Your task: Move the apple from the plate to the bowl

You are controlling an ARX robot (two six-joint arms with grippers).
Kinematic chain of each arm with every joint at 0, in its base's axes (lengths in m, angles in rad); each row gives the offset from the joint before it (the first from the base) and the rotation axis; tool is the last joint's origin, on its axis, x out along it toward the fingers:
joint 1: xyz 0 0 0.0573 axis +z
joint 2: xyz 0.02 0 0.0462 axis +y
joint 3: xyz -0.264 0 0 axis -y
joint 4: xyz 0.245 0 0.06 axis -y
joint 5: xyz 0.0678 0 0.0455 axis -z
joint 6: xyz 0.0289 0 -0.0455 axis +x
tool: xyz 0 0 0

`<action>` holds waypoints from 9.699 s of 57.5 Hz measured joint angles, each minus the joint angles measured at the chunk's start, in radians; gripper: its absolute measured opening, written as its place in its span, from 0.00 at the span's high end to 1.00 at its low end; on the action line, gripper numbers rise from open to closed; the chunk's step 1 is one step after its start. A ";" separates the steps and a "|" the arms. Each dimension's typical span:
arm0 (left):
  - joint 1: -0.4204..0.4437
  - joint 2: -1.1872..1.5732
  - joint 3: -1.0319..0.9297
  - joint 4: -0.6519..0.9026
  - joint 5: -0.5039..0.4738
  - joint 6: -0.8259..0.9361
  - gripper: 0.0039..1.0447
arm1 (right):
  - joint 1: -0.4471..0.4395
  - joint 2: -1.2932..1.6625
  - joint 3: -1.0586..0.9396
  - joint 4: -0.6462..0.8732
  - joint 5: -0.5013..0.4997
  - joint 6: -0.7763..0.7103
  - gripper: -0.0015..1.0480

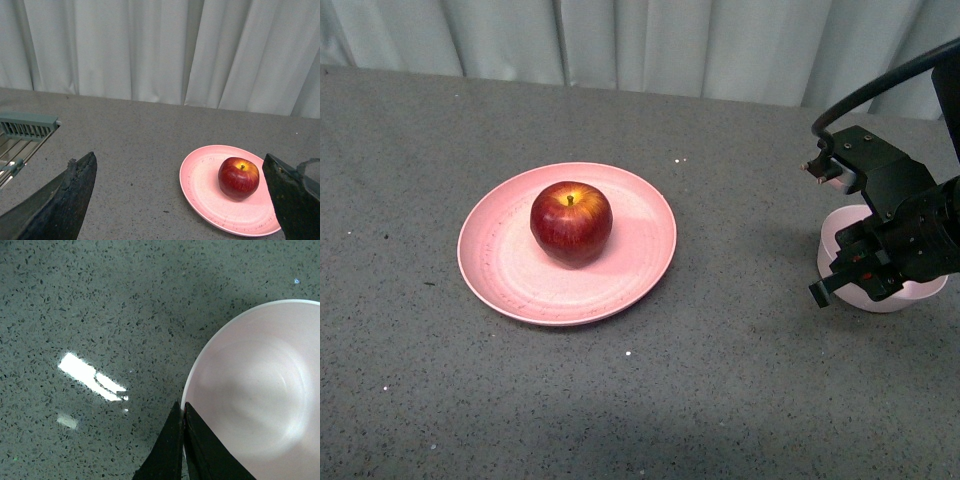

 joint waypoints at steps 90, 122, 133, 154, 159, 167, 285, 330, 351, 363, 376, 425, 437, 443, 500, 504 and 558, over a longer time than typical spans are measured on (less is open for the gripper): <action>0.000 0.000 0.000 0.000 0.000 0.000 0.06 | 0.238 0.064 0.183 -0.046 -0.095 0.097 0.61; 0.000 0.000 0.000 0.000 0.000 0.000 0.06 | 0.062 -0.433 -0.220 0.360 -0.089 0.248 0.09; 0.000 0.000 0.000 0.000 0.000 0.000 0.06 | -0.067 -0.645 -0.485 0.746 0.126 0.327 0.18; 0.000 0.000 0.000 0.000 0.000 0.000 0.06 | -0.157 -0.899 -0.759 0.893 0.097 0.326 0.79; 0.000 0.000 0.000 0.000 0.000 0.000 0.06 | -0.181 -0.922 -0.811 0.936 0.096 0.327 0.96; 0.000 0.000 0.000 0.000 0.000 0.000 0.06 | -0.182 -0.998 -0.851 0.880 0.093 0.326 0.99; 0.000 0.000 0.000 0.000 0.000 0.000 0.06 | -0.182 -2.015 -0.908 -0.055 0.088 0.326 0.53; -0.114 0.953 0.160 0.651 -0.113 -0.079 0.06 | -0.182 -2.016 -0.908 -0.055 0.088 0.327 0.09; -0.244 1.611 0.505 0.723 -0.042 -0.125 0.06 | -0.182 -2.016 -0.908 -0.055 0.087 0.327 0.09; -0.287 1.847 0.660 0.705 -0.021 -0.132 0.06 | -0.182 -2.016 -0.908 -0.056 0.087 0.326 0.09; -0.321 1.976 0.768 0.709 -0.060 -0.101 0.06 | -0.182 -2.016 -0.908 -0.056 0.087 0.327 0.09; -0.354 2.169 0.901 0.606 -0.042 -0.085 0.08 | -0.182 -2.016 -0.908 -0.056 0.087 0.327 0.09; -0.351 2.154 0.884 0.609 -0.060 -0.081 0.25 | -0.182 -2.016 -0.908 -0.056 0.087 0.327 0.09; -0.351 2.128 0.858 0.612 -0.059 -0.081 0.26 | -0.182 -2.016 -0.908 -0.056 0.087 0.327 0.09; -0.633 2.230 1.147 0.522 -0.031 -0.095 0.27 | -0.182 -2.016 -0.908 -0.056 0.087 0.326 0.09; -0.638 2.252 1.174 0.514 -0.042 -0.094 0.27 | -0.182 -2.016 -0.908 -0.056 0.087 0.326 0.09; -0.627 1.987 0.870 0.734 -0.128 -0.143 0.06 | -0.182 -2.016 -0.908 -0.056 0.087 0.326 0.09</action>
